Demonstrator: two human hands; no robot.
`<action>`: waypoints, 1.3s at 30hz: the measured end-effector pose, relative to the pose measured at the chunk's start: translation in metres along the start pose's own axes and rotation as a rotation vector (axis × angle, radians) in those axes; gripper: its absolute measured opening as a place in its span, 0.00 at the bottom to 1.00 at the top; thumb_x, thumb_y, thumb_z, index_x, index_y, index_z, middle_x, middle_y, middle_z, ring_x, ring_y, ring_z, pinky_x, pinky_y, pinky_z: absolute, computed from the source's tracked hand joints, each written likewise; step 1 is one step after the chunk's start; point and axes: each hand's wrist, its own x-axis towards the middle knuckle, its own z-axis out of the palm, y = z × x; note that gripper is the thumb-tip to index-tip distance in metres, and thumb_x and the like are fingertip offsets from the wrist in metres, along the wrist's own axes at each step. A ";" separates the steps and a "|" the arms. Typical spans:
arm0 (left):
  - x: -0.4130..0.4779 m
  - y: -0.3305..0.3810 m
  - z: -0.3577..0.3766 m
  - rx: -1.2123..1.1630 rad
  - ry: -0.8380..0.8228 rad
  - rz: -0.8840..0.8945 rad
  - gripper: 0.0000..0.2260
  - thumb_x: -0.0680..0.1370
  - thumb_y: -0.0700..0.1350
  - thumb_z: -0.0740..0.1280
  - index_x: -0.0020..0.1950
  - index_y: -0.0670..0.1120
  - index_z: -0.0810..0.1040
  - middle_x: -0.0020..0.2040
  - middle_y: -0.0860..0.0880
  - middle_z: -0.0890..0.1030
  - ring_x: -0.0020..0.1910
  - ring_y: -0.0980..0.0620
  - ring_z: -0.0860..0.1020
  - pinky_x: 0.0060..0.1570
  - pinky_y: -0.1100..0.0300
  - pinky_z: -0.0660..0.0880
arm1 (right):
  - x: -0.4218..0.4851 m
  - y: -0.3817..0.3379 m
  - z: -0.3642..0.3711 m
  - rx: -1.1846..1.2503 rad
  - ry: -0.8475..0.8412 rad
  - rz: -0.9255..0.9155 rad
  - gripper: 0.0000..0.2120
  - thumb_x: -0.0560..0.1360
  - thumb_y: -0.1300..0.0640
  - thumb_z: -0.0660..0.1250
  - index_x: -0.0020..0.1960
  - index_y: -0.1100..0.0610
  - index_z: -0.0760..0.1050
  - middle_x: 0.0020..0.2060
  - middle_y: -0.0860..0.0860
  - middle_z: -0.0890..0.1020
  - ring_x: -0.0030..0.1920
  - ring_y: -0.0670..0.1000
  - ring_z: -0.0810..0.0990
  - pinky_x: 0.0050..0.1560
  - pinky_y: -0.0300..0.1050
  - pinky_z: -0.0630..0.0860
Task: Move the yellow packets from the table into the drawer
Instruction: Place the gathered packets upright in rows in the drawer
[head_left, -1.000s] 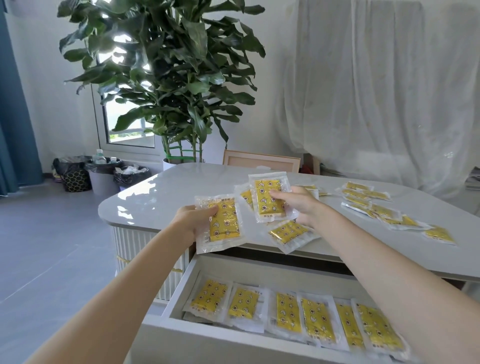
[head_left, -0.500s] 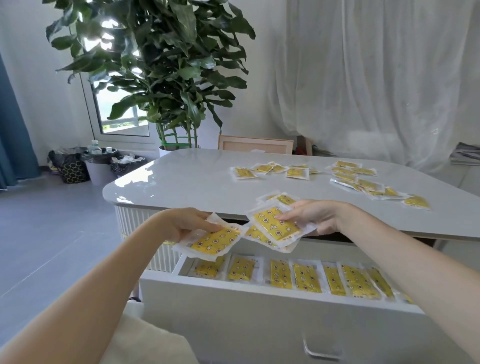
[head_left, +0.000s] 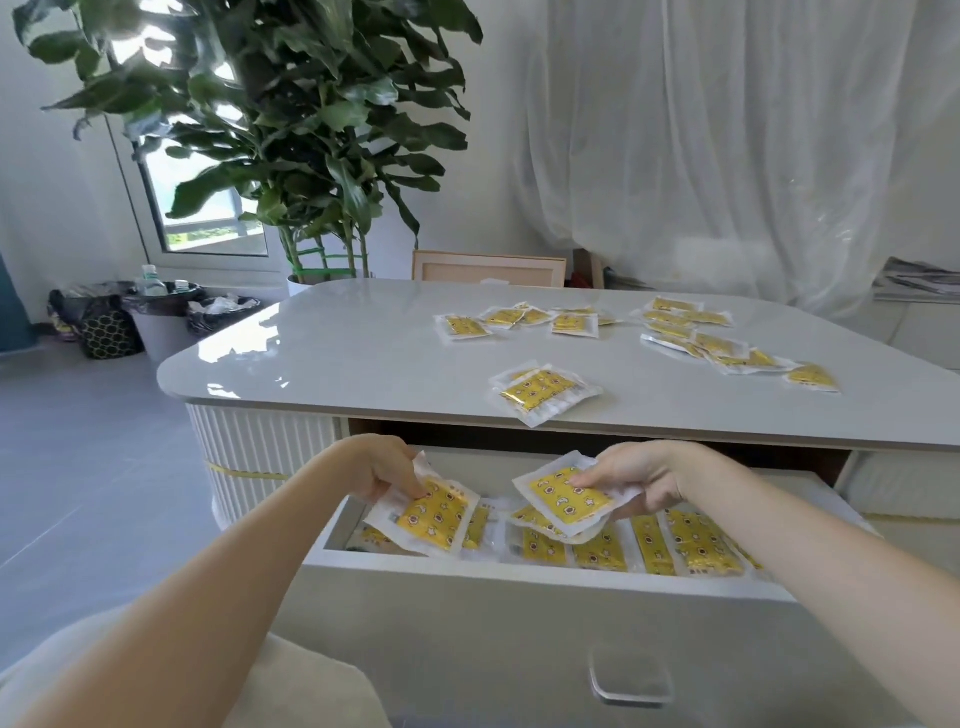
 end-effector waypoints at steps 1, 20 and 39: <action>0.007 -0.001 0.004 -0.001 0.020 -0.007 0.33 0.76 0.30 0.65 0.77 0.44 0.57 0.68 0.41 0.72 0.60 0.41 0.77 0.57 0.49 0.77 | 0.007 0.002 0.002 0.016 0.025 0.000 0.15 0.78 0.63 0.65 0.63 0.67 0.72 0.49 0.60 0.83 0.46 0.55 0.84 0.49 0.50 0.81; 0.070 -0.006 0.042 0.217 0.229 -0.062 0.26 0.73 0.36 0.72 0.69 0.40 0.67 0.63 0.41 0.75 0.61 0.42 0.77 0.60 0.51 0.76 | 0.073 0.035 0.015 0.150 0.277 0.003 0.09 0.79 0.61 0.64 0.58 0.63 0.71 0.54 0.59 0.82 0.56 0.57 0.81 0.64 0.54 0.73; 0.052 0.011 0.090 0.918 0.012 0.302 0.38 0.67 0.59 0.74 0.73 0.54 0.62 0.73 0.50 0.63 0.72 0.45 0.59 0.71 0.46 0.62 | 0.087 0.046 0.004 -0.045 0.396 0.024 0.24 0.80 0.63 0.59 0.75 0.62 0.59 0.72 0.60 0.67 0.71 0.61 0.68 0.69 0.62 0.67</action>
